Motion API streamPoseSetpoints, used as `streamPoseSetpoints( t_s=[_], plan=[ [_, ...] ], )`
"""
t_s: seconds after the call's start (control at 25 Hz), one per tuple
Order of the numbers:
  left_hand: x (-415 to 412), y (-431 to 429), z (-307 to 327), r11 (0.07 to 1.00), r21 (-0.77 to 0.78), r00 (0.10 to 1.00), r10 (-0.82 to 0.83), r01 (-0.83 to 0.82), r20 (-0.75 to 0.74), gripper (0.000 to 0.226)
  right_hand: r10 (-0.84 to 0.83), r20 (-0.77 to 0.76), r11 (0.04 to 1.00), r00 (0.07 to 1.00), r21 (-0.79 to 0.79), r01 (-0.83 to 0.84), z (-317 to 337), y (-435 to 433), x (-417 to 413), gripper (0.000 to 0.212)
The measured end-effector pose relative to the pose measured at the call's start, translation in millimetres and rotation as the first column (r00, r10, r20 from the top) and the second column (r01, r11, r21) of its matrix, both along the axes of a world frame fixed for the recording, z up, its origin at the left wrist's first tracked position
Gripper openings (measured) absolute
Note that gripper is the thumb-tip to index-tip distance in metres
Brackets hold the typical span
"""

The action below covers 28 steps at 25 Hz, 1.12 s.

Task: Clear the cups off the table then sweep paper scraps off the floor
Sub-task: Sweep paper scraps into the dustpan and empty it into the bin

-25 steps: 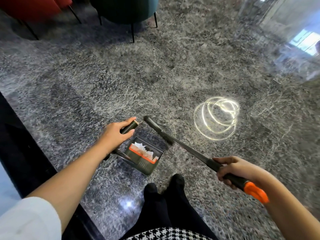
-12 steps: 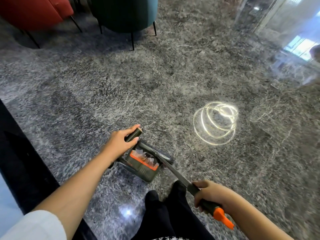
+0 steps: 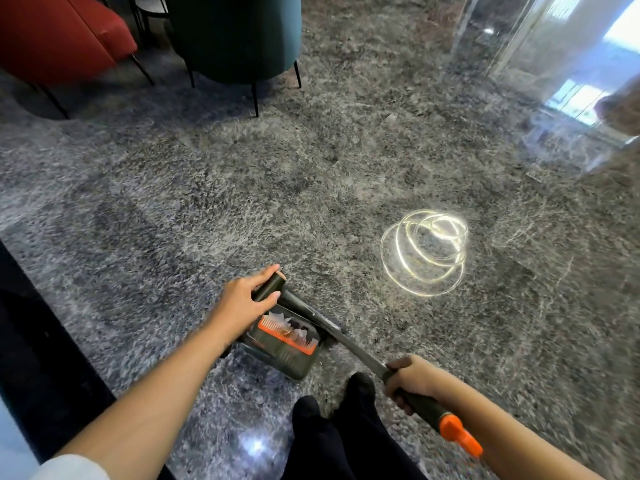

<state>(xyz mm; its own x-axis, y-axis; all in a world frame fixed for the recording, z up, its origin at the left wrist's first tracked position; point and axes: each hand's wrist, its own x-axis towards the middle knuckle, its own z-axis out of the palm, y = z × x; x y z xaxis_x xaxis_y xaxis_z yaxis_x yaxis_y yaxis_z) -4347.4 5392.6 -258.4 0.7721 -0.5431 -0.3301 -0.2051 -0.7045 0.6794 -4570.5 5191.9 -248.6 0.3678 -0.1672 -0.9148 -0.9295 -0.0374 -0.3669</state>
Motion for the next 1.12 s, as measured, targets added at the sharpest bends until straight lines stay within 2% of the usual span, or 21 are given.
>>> streamPoseSetpoints(
  t_s=[0.08, 0.12, 0.24, 0.28, 0.4, 0.64, 0.76, 0.88, 1.04, 1.12],
  plan=[
    [0, -6, 1, 0.998, 0.049, 1.0, 0.03, -0.03, 0.001, 0.064, -0.106, 0.003, 0.993, 0.994, 0.044, 0.106, 11, -16, 4, 0.024],
    [-1, -12, 1, 0.996, 0.075, 0.998, 0.041, -0.044, 0.038, 0.056, -0.16, 0.008, 0.985, 0.987, 0.068, 0.159, 17, -24, 6, 0.025],
    [1, -31, 10, 0.985, -0.01, 0.982, 0.172, -0.172, 0.084, 0.009, -0.3, 0.021, 0.946, 0.954, 0.138, 0.294, 32, -44, 17, 0.03],
    [3, -39, 14, 0.972, -0.057, 0.971, 0.232, -0.229, 0.054, 0.006, -0.341, 0.028, 0.93, 0.94, 0.157, 0.333, 38, -53, 21, 0.03],
    [18, -72, 35, 0.94, -0.159, 0.952, 0.308, -0.303, 0.007, 0.013, -0.452, 0.036, 0.872, 0.891, 0.229, 0.433, 57, -83, 33, 0.03],
    [60, -182, 82, 0.873, -0.39, 0.949, 0.315, -0.293, -0.007, 0.019, -0.71, 0.036, 0.638, 0.703, 0.457, 0.62, 95, -170, 63, 0.029],
    [93, -259, 106, 0.846, -0.477, 0.957, 0.287, -0.236, 0.035, 0.019, -0.77, 0.074, 0.577, 0.634, 0.505, 0.642, 109, -233, 90, 0.028],
    [133, -347, 128, 0.825, -0.536, 0.966, 0.251, -0.179, 0.064, 0.02, -0.796, 0.107, 0.548, 0.596, 0.544, 0.635, 123, -310, 127, 0.027],
    [191, -482, 157, 0.802, -0.584, 0.96, 0.247, -0.127, 0.131, 0.02, -0.789, 0.177, 0.574, 0.588, 0.553, 0.604, 150, -435, 183, 0.029],
    [222, -550, 172, 0.797, -0.592, 0.952, 0.262, -0.123, 0.156, 0.022, -0.806, 0.192, 0.554, 0.56, 0.576, 0.601, 167, -502, 211, 0.032]
  ],
)
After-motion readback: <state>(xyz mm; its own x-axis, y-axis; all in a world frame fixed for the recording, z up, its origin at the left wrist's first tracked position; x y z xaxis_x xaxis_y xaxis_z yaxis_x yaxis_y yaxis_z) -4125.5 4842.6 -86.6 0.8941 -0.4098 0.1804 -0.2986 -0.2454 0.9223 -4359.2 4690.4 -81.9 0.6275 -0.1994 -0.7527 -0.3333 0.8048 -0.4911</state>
